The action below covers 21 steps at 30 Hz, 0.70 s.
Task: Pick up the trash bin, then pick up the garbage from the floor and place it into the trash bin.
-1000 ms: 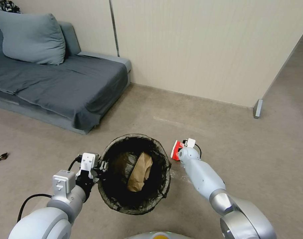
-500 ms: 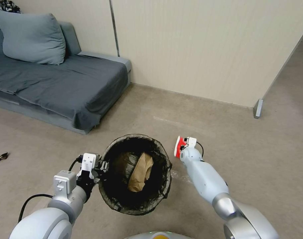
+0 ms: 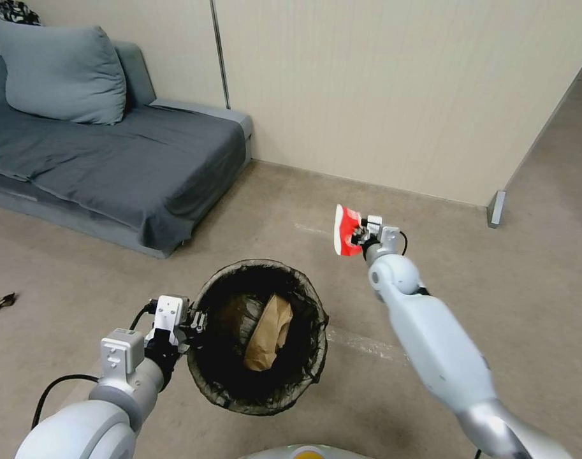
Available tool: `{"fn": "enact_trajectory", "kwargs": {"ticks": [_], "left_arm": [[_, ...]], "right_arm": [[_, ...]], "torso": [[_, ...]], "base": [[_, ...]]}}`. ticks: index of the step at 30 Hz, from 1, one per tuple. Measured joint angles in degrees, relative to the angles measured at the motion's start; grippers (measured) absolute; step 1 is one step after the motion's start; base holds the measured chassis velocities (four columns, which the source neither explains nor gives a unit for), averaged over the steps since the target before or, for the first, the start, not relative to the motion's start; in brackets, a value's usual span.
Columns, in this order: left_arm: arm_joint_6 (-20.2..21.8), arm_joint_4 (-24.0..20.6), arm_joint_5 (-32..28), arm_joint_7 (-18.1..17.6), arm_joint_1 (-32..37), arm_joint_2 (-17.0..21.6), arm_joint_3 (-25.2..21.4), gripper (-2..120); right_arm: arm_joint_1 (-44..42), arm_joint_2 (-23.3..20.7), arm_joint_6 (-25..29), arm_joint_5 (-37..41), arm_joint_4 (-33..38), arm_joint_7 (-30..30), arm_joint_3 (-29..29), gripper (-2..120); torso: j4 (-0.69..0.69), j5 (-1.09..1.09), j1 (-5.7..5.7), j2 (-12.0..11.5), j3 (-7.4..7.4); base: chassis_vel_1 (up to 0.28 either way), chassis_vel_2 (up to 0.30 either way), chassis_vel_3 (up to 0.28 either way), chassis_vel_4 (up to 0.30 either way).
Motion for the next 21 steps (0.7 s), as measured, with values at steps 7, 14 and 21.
{"fn": "enact_trajectory", "kwargs": {"ticks": [7,14,21], "left_arm": [[0.14,0.00,0.07,-0.04,-0.28,0.03,0.36,1],[0.35,0.00,0.32,-0.11,-0.24,-0.02,0.75,1],[0.38,0.00,0.56,-0.16,-0.44,-0.13,1.17,1]], "right_arm": [[-5.66,-5.74,-2.01,4.21,17.63,-0.37,-0.93,0],[-10.91,-10.36,-4.79,6.42,32.47,-0.63,-3.08,0],[-14.01,-14.47,-6.02,4.14,37.90,-3.44,-7.68,0]], "torso": [[0.01,0.03,0.00,0.00,0.00],[0.01,0.01,0.00,0.00,0.00],[0.01,0.01,0.00,0.01,0.00]], "base": [[0.000,0.000,0.000,0.000],[0.000,0.000,0.000,0.000],[0.000,0.000,0.000,0.000]]}}
